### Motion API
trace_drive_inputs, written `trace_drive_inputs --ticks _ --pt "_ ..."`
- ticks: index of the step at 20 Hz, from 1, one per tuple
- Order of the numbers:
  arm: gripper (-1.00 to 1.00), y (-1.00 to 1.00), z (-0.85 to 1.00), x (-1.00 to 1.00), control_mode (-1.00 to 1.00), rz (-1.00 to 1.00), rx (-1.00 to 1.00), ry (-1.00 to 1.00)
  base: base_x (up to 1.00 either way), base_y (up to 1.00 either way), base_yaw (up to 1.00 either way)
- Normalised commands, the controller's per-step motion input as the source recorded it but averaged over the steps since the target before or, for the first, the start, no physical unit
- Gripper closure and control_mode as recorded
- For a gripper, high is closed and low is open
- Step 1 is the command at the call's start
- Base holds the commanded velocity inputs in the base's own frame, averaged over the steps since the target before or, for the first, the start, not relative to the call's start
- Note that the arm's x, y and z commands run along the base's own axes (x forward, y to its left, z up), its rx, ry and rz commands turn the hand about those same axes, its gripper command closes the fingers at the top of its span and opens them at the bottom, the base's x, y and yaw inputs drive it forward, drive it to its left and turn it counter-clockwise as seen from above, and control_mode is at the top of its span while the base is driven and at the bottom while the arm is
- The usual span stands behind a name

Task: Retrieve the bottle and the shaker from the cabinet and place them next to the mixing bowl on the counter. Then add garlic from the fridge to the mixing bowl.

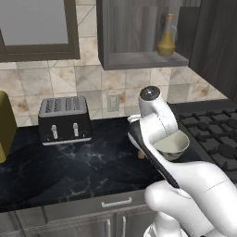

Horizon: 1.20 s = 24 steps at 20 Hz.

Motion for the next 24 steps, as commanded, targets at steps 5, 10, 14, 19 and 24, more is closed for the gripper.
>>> trace_drive_inputs --ticks 5,10,14,19,24 --pt "-1.0 -0.23 0.28 -0.02 -1.0 0.19 0.05 0.11 0.0 0.0 0.0" --pt "-1.0 -0.04 0.08 -0.19 -1.0 0.0 -0.02 -0.48 0.0 0.0 0.0" --pt "-1.0 0.0 0.39 0.0 -1.0 -0.02 0.01 -0.45 0.0 0.0 0.0" --pt "-1.0 -0.27 0.75 0.02 -1.0 -0.01 0.14 -0.11 0.0 0.0 0.0" --pt "-1.0 -0.18 0.9 0.0 -1.0 0.0 0.09 0.0 0.0 0.0 0.0"
